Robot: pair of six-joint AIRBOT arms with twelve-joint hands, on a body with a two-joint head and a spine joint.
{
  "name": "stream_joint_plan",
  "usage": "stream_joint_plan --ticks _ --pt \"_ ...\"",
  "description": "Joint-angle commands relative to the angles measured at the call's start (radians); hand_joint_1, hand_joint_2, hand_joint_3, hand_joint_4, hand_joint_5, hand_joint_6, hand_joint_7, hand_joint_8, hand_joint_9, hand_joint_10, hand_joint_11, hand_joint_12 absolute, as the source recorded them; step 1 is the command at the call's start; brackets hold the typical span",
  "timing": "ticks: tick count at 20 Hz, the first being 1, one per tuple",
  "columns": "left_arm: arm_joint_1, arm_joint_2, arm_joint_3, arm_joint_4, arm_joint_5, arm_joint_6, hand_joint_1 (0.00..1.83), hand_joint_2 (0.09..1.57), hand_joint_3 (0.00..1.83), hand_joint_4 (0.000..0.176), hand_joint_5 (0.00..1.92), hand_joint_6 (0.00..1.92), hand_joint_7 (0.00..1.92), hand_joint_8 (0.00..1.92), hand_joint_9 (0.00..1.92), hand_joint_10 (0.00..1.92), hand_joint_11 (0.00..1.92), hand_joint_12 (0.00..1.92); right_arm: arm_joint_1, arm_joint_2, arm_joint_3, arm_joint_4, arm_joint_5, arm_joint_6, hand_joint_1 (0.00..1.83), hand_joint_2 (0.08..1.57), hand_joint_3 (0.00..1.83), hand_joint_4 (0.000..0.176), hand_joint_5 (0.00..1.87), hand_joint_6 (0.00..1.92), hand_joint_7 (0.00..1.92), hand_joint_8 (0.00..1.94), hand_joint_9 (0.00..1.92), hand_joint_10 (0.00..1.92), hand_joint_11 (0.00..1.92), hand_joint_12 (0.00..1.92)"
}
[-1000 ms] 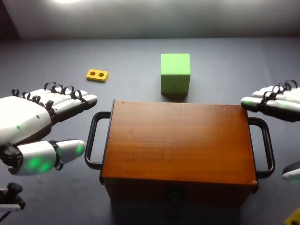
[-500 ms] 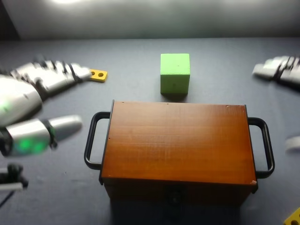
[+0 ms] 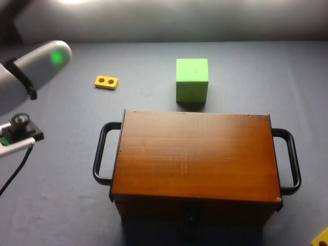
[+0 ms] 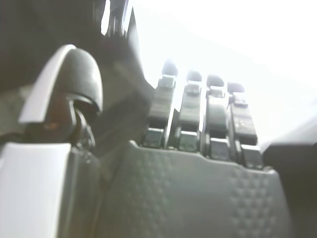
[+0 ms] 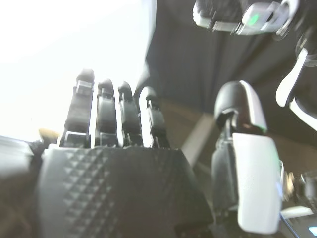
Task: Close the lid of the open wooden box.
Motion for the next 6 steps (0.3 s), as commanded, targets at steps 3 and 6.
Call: stream_joint_plan --ticks 3,6 --pt "-0.037 -0.037 0.02 0.023 -0.103 -0.033 0.47 1.21 0.01 0.0 0.23 0.01 0.29 0.0 0.36 0.01 0.13 0.7 0.08 0.002 -0.017 -0.045 0.126 -0.014 0.64 1.24 0.0 0.052 0.27 0.0 0.24 0.0 0.2 0.0 0.21 0.01" --pt "-0.02 -0.008 0.002 -0.008 -0.194 -0.041 0.07 1.34 0.03 0.096 0.23 0.0 0.08 0.0 0.03 0.0 0.0 0.03 0.142 0.003 -0.022 -0.065 0.126 -0.058 0.98 1.08 0.0 0.0 0.66 0.01 0.64 0.02 0.62 0.05 0.44 0.21"
